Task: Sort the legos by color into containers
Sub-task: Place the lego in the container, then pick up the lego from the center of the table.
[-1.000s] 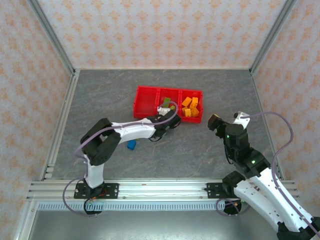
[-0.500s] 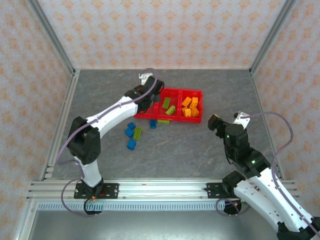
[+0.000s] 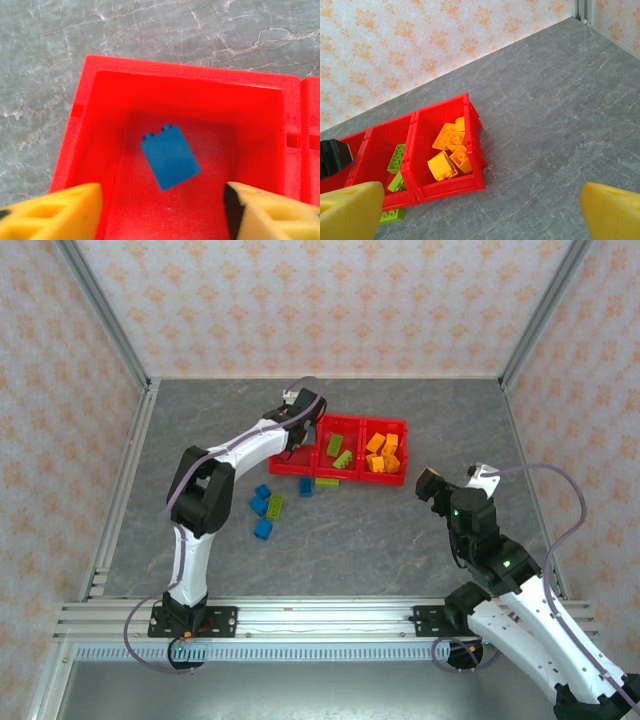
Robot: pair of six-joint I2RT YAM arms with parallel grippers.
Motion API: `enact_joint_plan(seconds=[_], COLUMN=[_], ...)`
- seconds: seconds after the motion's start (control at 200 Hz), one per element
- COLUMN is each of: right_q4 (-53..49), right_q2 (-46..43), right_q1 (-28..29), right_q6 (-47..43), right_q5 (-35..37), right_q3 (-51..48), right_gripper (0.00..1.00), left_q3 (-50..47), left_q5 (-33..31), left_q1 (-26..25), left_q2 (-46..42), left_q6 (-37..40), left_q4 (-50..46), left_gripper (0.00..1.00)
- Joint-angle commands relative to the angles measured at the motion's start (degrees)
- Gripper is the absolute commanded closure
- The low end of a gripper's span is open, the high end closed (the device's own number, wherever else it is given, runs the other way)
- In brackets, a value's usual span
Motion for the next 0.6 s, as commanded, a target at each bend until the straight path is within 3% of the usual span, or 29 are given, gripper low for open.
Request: enact_joint_plan(seconds=[0.0,0.245,0.43,0.596], right_q4=[1.1,1.2,1.3,1.2], right_q2=[-0.8,-0.8,-0.5,-0.1], right_q1=[0.4,0.4,0.4,0.4], right_q6=[-0.8,-0.9,-0.9,-0.9], right_q5=[0.4,0.3,0.3,0.3], right_q3=[-0.5,-0.5,-0.7,-0.5], right_gripper=[0.00,0.00,0.00,0.00], left_q3=[-1.6,-19.8,-33.0,-38.1], left_q5=[-0.7,4.2,1.6,2.7], left_q1=[0.2,-1.2,-8.9,-14.0], left_q2=[-5.2,-23.9,-33.0,-31.6], left_q6=[0.5,-5.6,-10.9,-14.2], left_q4=[1.0,7.0,9.3,11.4], left_gripper=[0.21,0.01,0.01,0.01])
